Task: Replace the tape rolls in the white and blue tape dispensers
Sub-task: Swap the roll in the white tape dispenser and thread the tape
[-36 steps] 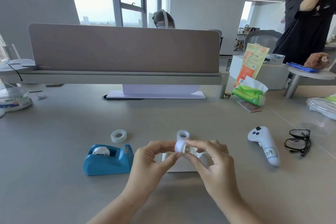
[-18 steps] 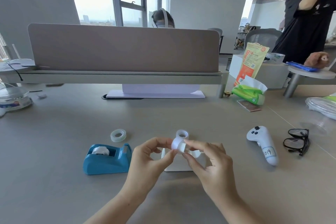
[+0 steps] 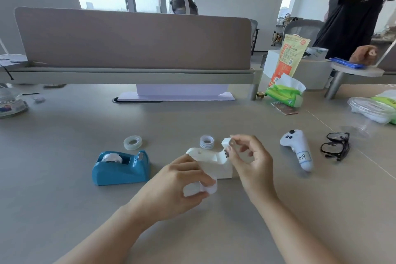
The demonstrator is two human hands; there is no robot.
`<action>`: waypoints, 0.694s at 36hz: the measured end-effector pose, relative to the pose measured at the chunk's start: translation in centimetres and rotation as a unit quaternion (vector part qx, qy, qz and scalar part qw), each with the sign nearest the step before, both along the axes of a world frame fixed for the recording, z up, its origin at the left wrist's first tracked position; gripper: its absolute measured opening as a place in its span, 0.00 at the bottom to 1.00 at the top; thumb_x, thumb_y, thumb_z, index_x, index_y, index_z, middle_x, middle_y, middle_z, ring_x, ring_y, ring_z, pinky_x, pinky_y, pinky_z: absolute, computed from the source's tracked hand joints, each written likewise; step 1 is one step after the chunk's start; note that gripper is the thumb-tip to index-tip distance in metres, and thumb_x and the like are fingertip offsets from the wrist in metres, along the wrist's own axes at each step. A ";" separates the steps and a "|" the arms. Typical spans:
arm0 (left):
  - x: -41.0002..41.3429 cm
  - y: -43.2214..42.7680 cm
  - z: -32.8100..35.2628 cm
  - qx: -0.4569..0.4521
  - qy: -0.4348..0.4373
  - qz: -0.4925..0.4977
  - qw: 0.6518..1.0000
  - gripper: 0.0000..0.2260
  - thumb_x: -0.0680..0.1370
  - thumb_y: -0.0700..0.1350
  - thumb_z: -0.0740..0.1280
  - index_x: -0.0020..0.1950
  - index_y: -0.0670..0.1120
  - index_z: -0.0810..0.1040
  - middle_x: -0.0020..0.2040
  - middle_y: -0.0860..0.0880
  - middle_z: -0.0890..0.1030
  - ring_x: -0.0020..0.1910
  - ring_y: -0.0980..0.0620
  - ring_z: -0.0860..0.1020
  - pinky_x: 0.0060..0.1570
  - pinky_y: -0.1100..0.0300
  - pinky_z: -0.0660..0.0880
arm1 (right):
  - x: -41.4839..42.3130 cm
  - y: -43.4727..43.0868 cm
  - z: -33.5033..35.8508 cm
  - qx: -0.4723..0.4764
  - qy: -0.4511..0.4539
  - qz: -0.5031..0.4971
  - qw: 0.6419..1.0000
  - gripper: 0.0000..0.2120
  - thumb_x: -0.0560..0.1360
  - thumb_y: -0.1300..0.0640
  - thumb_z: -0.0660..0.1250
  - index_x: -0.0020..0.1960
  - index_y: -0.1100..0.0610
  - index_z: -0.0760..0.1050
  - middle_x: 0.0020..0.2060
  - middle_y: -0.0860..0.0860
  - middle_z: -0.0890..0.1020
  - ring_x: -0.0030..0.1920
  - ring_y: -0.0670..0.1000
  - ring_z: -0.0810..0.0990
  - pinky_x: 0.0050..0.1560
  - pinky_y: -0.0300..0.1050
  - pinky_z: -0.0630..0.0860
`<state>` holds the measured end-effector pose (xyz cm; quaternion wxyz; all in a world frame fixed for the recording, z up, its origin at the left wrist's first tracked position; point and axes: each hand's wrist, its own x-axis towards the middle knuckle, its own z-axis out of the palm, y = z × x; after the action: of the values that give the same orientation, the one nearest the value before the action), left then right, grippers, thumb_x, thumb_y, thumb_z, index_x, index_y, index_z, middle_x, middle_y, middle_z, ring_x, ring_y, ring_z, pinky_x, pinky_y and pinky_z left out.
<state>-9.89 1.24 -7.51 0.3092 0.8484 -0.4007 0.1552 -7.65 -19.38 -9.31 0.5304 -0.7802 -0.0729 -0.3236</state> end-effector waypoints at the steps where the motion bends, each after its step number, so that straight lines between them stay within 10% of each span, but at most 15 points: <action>1: -0.1 -0.2 -0.1 0.006 0.000 -0.012 1.000 0.05 0.72 0.46 0.75 0.48 0.52 0.84 0.43 0.59 0.82 0.47 0.58 0.75 0.50 0.70 0.73 | 0.0 -0.1 0.0 0.003 0.004 0.000 1.000 0.08 0.72 0.57 0.73 0.50 0.49 0.81 0.42 0.46 0.84 0.44 0.50 0.78 0.46 0.28 0.68; 13: -0.5 -1.1 -0.9 0.005 0.060 -0.048 0.997 0.04 0.73 0.47 0.74 0.47 0.53 0.84 0.43 0.57 0.82 0.46 0.59 0.76 0.49 0.67 0.74 | 0.4 -0.7 -0.3 -0.015 0.020 -0.030 0.999 0.10 0.72 0.58 0.73 0.51 0.46 0.82 0.42 0.40 0.84 0.46 0.50 0.79 0.46 0.27 0.67; 25: 7.1 -2.4 3.8 -0.044 0.093 0.151 0.983 0.13 0.73 0.48 0.75 0.57 0.55 0.82 0.53 0.58 0.80 0.47 0.60 0.79 0.46 0.74 0.71 | 0.8 -0.5 -0.5 -0.055 -0.020 -0.061 0.996 0.09 0.70 0.45 0.68 0.49 0.44 0.81 0.49 0.34 0.80 0.42 0.45 0.77 0.50 0.54 0.76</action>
<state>-2.82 -1.14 -3.75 0.3555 0.8953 -0.2303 0.1380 -6.81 -19.91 -9.78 0.4645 -0.8046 -0.0531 -0.3662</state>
